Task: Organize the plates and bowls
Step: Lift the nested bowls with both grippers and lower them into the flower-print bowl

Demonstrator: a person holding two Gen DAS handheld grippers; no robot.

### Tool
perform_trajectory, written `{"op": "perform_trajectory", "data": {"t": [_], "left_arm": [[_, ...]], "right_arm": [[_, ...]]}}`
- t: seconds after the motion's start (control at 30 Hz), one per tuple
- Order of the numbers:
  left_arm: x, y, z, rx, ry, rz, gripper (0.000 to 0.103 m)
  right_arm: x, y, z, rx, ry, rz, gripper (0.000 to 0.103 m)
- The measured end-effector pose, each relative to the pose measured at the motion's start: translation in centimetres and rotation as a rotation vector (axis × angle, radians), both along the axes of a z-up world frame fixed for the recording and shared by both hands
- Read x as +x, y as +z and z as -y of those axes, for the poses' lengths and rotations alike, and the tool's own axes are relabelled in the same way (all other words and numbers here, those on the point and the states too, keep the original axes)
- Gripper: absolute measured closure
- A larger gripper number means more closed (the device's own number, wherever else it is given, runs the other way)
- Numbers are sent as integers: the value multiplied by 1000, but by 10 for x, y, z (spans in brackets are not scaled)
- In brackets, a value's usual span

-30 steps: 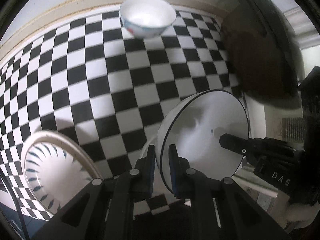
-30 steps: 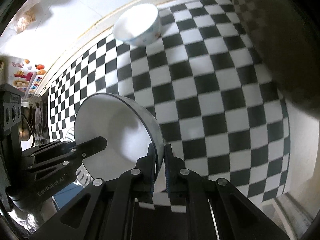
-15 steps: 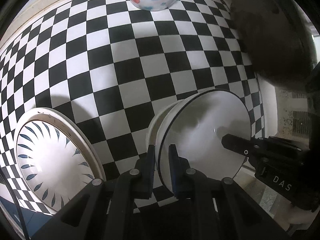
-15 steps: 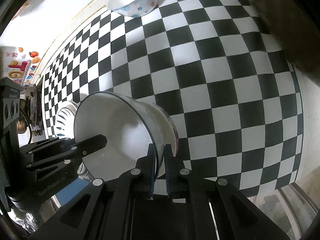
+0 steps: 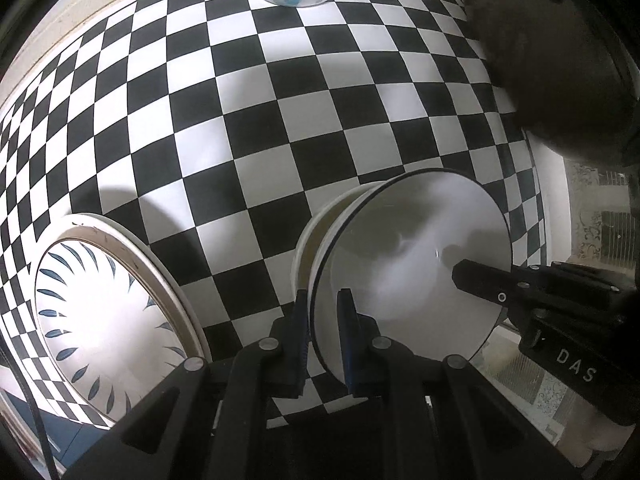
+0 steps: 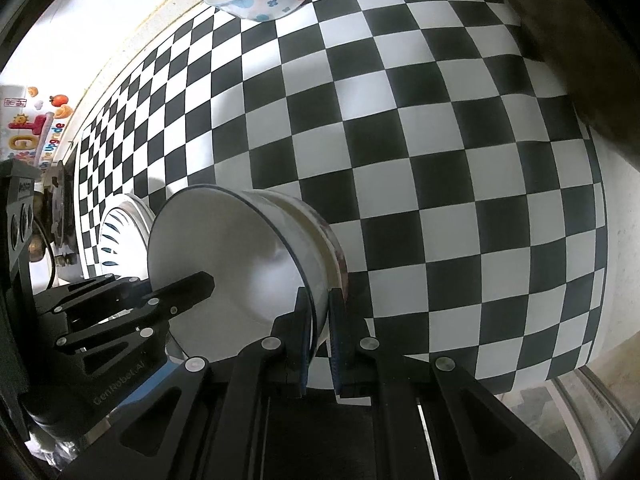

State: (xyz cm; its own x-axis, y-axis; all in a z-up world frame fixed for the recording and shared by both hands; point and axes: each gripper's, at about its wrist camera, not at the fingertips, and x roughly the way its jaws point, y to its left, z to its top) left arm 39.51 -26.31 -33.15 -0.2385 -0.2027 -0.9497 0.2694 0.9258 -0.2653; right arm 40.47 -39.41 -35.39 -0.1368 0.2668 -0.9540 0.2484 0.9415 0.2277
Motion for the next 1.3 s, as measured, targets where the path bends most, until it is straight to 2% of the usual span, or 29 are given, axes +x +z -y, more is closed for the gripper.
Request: {"op": "perform_trajectory", "data": {"t": [0.4, 0.47, 0.73, 0.87, 1.0, 1.07, 1.1, 1.2, 1.3], "left_arm": [[1, -2, 1, 4, 0, -23, 91], [2, 0, -2, 34, -10, -13, 91], [3, -1, -11, 31, 12, -23, 91], [9, 15, -17, 6, 40, -10, 91], [31, 46, -22, -19, 77, 74, 90], [52, 59, -23, -32, 99, 120, 86], [61, 63, -23, -32, 111, 137, 86], [99, 66, -24, -41, 155, 152, 86], [138, 59, -24, -60, 203, 143, 85]], "right_arm": [[-3, -5, 8, 32, -30, -34, 90], [-2, -4, 10, 34, -35, -33, 90], [4, 4, 13, 48, -26, -17, 90], [7, 12, 15, 58, -26, -3, 90], [22, 33, 22, 54, -21, 36, 90], [37, 45, 26, 40, -14, 60, 89], [46, 50, 28, 38, -12, 69, 85], [78, 59, 36, 38, -16, 90, 56], [115, 64, 44, 33, -37, 133, 53]]}}
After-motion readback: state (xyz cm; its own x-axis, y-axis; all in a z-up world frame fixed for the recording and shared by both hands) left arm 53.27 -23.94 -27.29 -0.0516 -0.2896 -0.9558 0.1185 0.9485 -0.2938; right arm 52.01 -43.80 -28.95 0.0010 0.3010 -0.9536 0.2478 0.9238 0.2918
